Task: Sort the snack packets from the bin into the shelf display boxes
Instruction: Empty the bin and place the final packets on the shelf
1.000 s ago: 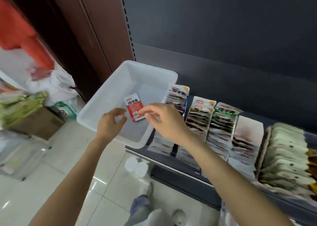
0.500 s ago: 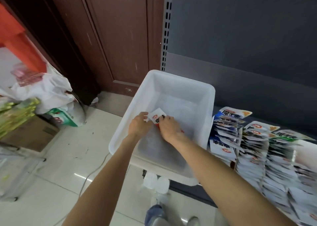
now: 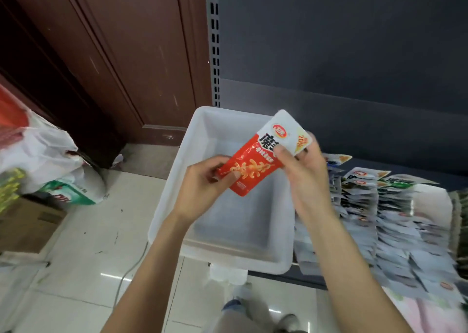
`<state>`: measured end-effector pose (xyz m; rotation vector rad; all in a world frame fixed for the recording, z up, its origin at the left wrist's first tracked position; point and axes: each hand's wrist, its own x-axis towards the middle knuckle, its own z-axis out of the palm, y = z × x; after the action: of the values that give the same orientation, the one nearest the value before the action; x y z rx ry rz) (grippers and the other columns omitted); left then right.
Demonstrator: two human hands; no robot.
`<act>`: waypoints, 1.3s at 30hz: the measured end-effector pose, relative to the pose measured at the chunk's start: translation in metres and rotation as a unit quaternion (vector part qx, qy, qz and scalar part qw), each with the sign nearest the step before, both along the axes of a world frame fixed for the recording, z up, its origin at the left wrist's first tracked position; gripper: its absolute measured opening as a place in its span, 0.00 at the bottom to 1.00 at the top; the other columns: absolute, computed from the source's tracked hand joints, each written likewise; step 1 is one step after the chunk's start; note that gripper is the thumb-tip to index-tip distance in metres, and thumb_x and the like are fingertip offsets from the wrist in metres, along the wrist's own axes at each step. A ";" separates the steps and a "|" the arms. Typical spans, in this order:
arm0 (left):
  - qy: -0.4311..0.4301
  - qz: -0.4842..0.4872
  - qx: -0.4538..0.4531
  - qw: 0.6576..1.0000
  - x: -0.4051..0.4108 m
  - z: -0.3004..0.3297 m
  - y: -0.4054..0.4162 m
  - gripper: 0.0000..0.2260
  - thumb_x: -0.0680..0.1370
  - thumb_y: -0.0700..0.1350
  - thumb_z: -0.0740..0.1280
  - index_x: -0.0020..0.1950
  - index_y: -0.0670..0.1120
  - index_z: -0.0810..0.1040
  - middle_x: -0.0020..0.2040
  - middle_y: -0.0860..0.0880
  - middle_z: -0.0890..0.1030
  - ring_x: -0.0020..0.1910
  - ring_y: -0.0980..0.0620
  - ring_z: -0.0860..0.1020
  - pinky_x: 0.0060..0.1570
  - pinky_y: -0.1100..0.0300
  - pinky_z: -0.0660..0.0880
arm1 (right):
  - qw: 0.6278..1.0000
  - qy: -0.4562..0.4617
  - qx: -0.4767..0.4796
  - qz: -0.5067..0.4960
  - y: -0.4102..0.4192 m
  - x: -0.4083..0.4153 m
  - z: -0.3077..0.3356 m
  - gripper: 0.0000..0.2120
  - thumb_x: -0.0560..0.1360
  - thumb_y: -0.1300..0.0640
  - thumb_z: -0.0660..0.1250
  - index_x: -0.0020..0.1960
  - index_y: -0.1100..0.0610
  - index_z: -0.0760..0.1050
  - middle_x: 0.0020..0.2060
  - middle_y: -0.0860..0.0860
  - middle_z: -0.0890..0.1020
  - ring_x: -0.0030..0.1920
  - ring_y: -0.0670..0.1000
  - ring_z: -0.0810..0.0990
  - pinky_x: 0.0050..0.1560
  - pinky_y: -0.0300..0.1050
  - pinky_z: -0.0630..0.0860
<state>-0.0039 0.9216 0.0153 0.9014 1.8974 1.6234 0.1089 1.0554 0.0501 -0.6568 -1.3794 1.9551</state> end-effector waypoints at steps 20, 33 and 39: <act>0.442 -0.072 -0.043 0.893 0.245 0.007 0.210 0.12 0.75 0.49 0.61 0.55 0.51 0.80 0.51 0.54 0.82 0.52 0.52 0.78 0.55 0.55 0.74 | 0.909 -0.131 0.213 -0.333 0.208 0.343 0.012 0.07 0.76 0.60 0.67 0.47 0.47 0.77 0.42 0.43 0.83 0.46 0.45 0.80 0.48 0.45 0.78; 0.482 -0.035 -0.179 0.857 0.285 -0.038 0.219 0.13 0.67 0.39 0.74 0.51 0.48 0.83 0.50 0.51 0.82 0.50 0.47 0.79 0.51 0.50 0.77 | 0.625 -0.398 0.670 0.050 0.252 0.278 -0.023 0.14 0.78 0.62 0.61 0.58 0.48 0.78 0.47 0.50 0.83 0.46 0.55 0.82 0.44 0.48 0.77; 0.507 -0.027 -0.130 0.852 0.283 -0.025 0.214 0.11 0.73 0.48 0.67 0.53 0.47 0.81 0.50 0.51 0.81 0.50 0.49 0.78 0.52 0.54 0.74 | 0.632 -0.393 0.642 0.182 0.251 0.278 -0.040 0.12 0.78 0.53 0.64 0.60 0.49 0.77 0.57 0.48 0.81 0.57 0.52 0.78 0.59 0.50 0.70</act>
<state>0.2790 1.1353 -0.0100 1.8952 2.6014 0.8047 0.3873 1.3068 0.0103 -0.4578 -3.0467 0.2914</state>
